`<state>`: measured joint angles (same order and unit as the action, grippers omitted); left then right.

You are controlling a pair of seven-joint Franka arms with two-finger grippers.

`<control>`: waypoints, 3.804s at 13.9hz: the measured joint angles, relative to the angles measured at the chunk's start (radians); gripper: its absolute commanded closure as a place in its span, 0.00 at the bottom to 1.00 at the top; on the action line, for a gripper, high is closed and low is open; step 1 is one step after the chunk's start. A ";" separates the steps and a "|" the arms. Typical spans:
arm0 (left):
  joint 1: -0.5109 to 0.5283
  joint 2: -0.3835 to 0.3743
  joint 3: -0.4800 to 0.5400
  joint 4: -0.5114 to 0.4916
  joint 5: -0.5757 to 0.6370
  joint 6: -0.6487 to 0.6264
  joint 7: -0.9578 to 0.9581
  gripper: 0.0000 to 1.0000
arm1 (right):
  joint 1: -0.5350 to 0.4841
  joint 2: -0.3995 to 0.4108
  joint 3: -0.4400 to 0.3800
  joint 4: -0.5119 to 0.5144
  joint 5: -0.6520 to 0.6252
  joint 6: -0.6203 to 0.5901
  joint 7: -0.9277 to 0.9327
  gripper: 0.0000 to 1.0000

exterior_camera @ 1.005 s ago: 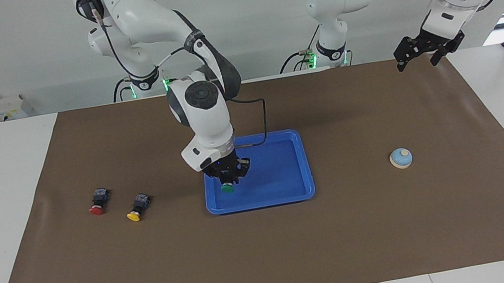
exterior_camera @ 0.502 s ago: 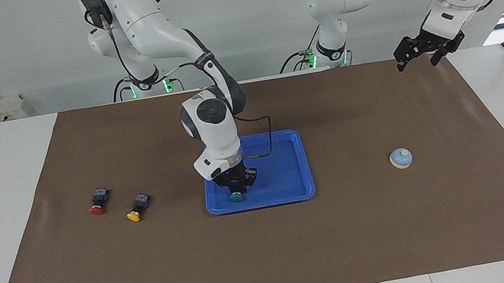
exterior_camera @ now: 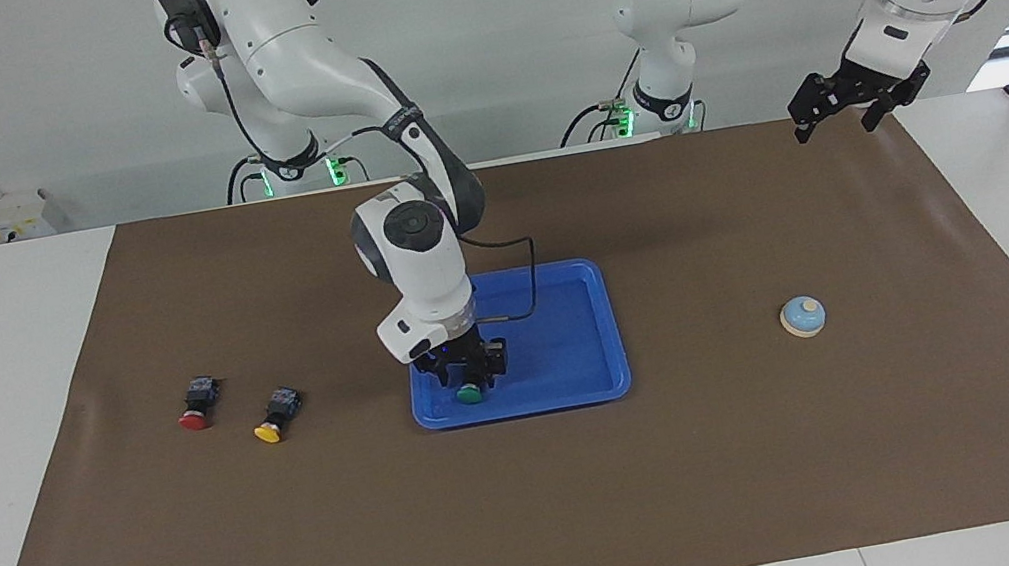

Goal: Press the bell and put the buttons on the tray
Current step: 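Lower the green button into the tray and open the right gripper, then move the right gripper back to the yellow-capped button, then grasp the yellow button and carry it over the tray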

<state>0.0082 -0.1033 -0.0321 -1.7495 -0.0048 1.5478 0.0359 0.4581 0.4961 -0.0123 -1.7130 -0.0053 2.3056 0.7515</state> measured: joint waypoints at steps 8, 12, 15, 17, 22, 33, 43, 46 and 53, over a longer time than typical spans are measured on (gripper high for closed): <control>0.000 0.000 0.000 0.000 0.000 0.000 0.000 0.00 | -0.182 -0.151 -0.004 0.104 0.000 -0.320 -0.131 0.00; 0.000 0.000 0.000 0.000 0.000 0.000 0.000 0.00 | -0.286 -0.167 -0.007 0.077 0.000 -0.375 -0.206 0.00; 0.000 0.000 0.000 0.000 0.000 0.000 0.000 0.00 | -0.317 -0.184 -0.007 -0.025 0.000 -0.305 -0.212 0.00; 0.000 0.000 0.000 0.000 0.000 0.000 0.000 0.00 | -0.341 -0.201 -0.008 -0.123 -0.001 -0.198 -0.216 0.00; 0.000 0.000 0.000 0.000 0.000 0.000 0.000 0.00 | -0.380 -0.208 -0.009 -0.267 -0.003 -0.028 -0.251 0.00; 0.000 0.000 0.000 0.000 0.000 0.000 0.000 0.00 | -0.409 -0.163 -0.009 -0.316 -0.009 0.108 -0.294 0.99; 0.000 0.000 0.000 0.000 0.000 0.000 0.000 0.00 | -0.378 -0.162 0.002 -0.250 -0.010 0.057 -0.292 1.00; 0.000 0.000 0.000 0.000 0.000 0.000 0.000 0.00 | -0.289 -0.160 0.005 -0.134 -0.009 -0.065 -0.204 1.00; 0.000 0.000 0.000 0.000 0.000 0.000 0.000 0.00 | -0.052 -0.097 0.014 0.078 0.053 -0.207 -0.056 1.00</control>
<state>0.0082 -0.1033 -0.0320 -1.7495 -0.0048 1.5478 0.0359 0.4062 0.3991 0.0021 -1.6349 0.0480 2.0990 0.6959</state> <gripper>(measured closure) 0.000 0.586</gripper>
